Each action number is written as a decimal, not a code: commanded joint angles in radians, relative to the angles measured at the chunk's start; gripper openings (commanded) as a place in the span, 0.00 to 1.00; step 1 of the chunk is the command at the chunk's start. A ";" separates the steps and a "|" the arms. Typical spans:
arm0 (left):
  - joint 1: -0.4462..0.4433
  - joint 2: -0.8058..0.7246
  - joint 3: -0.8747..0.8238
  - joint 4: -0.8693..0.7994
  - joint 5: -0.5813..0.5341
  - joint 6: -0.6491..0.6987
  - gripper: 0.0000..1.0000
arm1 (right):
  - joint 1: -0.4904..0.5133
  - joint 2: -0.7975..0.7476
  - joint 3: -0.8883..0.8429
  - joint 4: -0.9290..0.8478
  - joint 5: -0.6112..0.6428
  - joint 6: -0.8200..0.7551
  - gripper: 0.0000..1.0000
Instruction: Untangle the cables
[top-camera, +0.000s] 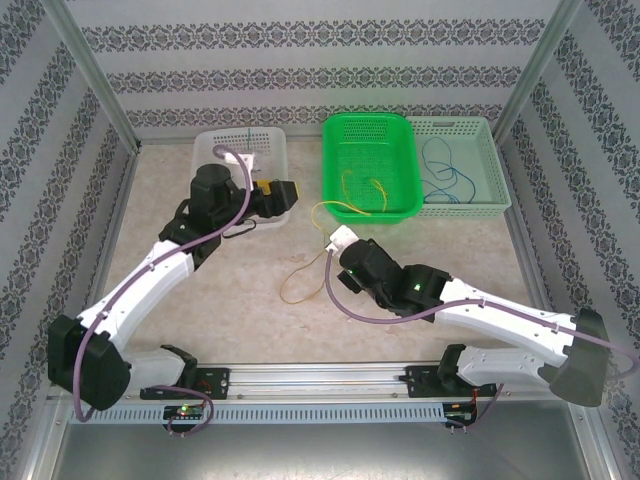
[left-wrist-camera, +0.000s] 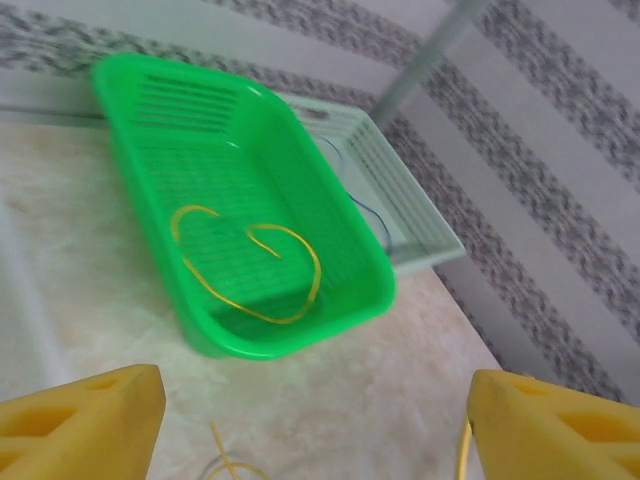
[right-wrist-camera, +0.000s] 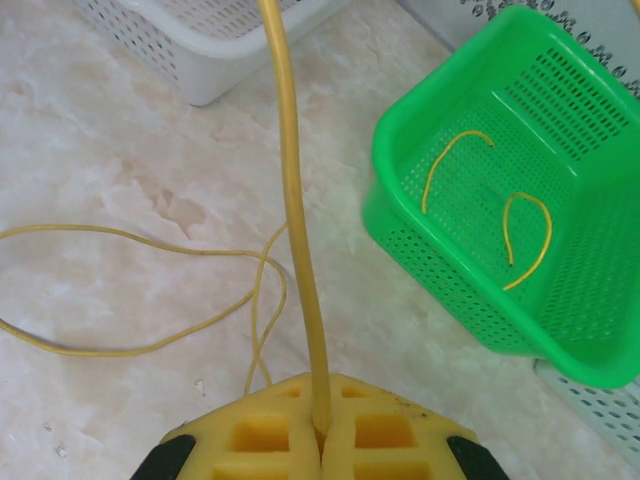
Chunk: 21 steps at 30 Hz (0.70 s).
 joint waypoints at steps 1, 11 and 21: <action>0.007 0.047 0.101 -0.116 0.203 0.135 0.77 | 0.026 0.010 0.058 -0.054 0.073 -0.073 0.00; 0.003 0.128 0.185 -0.245 0.461 0.273 0.70 | 0.042 0.027 0.112 -0.142 -0.011 -0.145 0.00; -0.021 0.201 0.234 -0.325 0.545 0.329 0.65 | 0.051 0.032 0.127 -0.147 -0.046 -0.164 0.00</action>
